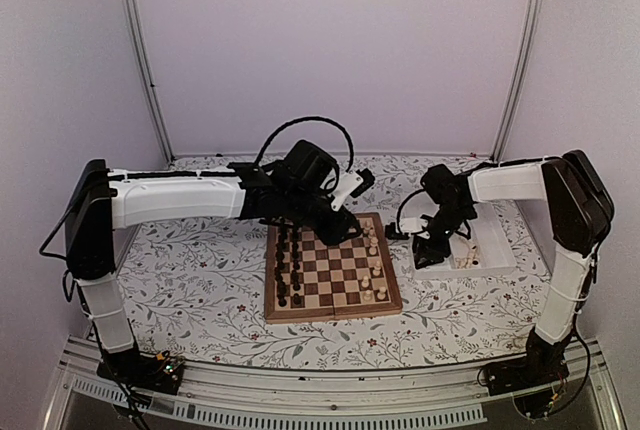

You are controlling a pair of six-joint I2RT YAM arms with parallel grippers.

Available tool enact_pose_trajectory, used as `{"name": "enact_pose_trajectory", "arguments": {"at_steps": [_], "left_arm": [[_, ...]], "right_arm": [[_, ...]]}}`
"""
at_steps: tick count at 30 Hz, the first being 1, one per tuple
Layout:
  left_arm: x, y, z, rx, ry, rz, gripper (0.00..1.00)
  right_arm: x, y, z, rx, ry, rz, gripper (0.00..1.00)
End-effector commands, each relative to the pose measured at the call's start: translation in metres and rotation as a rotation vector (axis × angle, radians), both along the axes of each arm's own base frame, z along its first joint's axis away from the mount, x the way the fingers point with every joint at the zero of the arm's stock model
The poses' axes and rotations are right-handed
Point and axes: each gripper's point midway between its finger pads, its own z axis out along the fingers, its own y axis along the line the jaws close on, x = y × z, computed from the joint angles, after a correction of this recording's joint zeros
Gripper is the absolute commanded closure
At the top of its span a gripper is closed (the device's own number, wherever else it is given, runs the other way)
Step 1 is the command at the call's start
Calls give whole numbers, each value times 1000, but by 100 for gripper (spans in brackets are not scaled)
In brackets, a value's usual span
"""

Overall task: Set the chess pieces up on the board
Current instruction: Adjust the chessboard in the storage box.

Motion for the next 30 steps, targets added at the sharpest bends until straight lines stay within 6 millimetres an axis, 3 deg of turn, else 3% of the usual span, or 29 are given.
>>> {"name": "enact_pose_trajectory", "arguments": {"at_steps": [1, 6, 15, 23, 30], "left_arm": [[4, 1, 14, -47, -12, 5, 64], [3, 0, 12, -53, -1, 3, 64], [1, 0, 9, -50, 9, 1, 64], [1, 1, 7, -43, 7, -5, 64], [-1, 3, 4, -41, 15, -8, 64]], "right_arm": [[25, 0, 1, 11, -43, -105, 52], [33, -10, 2, 18, -28, -177, 58], [28, -24, 19, 52, 12, -226, 51], [7, -37, 34, -10, 25, -117, 47], [3, -59, 25, -147, 24, -35, 46]]}}
